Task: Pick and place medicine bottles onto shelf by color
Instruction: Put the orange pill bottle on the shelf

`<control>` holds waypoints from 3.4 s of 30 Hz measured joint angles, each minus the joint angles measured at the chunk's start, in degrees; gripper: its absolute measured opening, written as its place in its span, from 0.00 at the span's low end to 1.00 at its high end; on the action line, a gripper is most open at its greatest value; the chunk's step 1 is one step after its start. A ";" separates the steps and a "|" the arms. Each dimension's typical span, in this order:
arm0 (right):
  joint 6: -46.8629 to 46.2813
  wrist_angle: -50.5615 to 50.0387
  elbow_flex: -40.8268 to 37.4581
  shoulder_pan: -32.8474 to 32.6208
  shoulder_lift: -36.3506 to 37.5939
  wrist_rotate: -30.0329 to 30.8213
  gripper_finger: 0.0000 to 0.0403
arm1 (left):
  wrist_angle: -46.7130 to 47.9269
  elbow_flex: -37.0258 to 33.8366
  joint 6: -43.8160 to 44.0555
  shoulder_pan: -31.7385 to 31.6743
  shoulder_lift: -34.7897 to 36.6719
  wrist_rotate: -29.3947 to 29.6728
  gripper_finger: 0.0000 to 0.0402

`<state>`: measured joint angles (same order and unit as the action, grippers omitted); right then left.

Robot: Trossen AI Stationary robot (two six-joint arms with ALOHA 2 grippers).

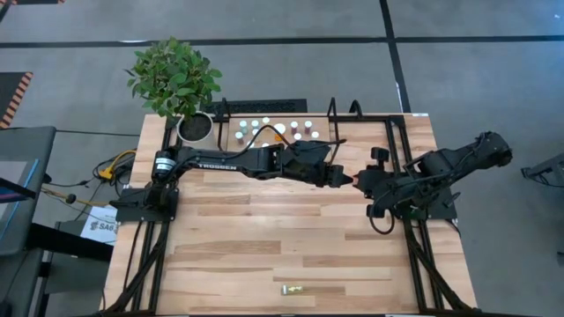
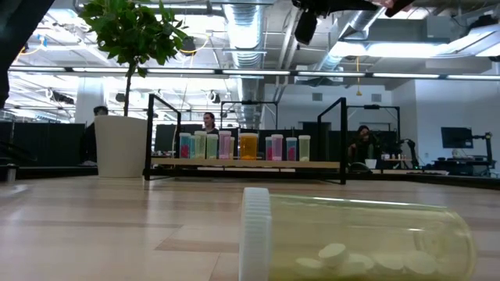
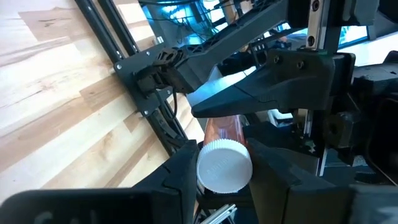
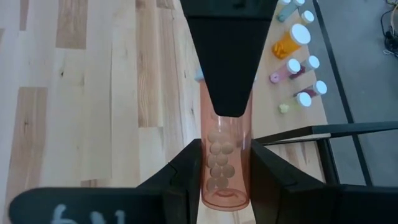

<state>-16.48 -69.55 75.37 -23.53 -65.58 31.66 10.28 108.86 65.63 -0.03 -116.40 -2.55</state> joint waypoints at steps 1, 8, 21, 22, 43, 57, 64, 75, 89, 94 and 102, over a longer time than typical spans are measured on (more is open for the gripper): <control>0.28 0.00 0.00 0.00 0.00 -0.02 0.29 | -0.03 0.00 0.02 0.00 0.00 0.00 0.24; 0.67 0.08 0.00 0.00 0.59 -0.19 0.38 | -1.28 0.00 0.20 0.00 0.00 -0.09 0.25; 0.45 -8.75 9.53 -0.02 1.20 -2.27 0.64 | -0.96 0.00 -0.02 -2.17 0.00 -0.32 0.25; 0.38 -9.98 10.73 -0.04 1.23 -2.26 0.64 | -0.90 0.00 -0.13 -2.40 0.00 -0.68 0.25; -5.97 -20.47 19.43 -0.07 10.63 -2.71 0.65 | 20.60 0.00 -0.41 -8.64 0.00 -14.81 0.25; -1.25 -20.46 19.43 0.04 14.82 -1.36 0.65 | 34.48 0.00 1.38 -16.04 0.00 -21.06 0.25; 4.11 -20.47 19.43 0.04 14.67 2.30 0.65 | 36.29 0.00 -1.50 -19.67 0.00 -21.20 0.25; 4.99 -20.47 19.43 0.07 14.71 16.70 0.65 | 41.15 0.00 -16.96 -21.81 0.00 -30.54 0.25; 4.99 -20.49 19.41 0.07 15.20 24.06 0.65 | 47.34 0.02 -39.09 -21.13 0.00 -20.35 0.25; 4.97 -20.49 19.41 0.07 15.13 23.96 0.65 | 51.80 0.04 -56.70 -20.96 0.00 -12.74 0.25; 4.95 -20.46 19.41 0.07 15.15 23.63 0.65 | 54.35 0.84 -82.01 -19.84 0.00 4.54 0.25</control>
<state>-11.53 -90.01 94.78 -23.46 -50.43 55.29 64.64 109.70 -16.38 -19.87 -116.40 2.00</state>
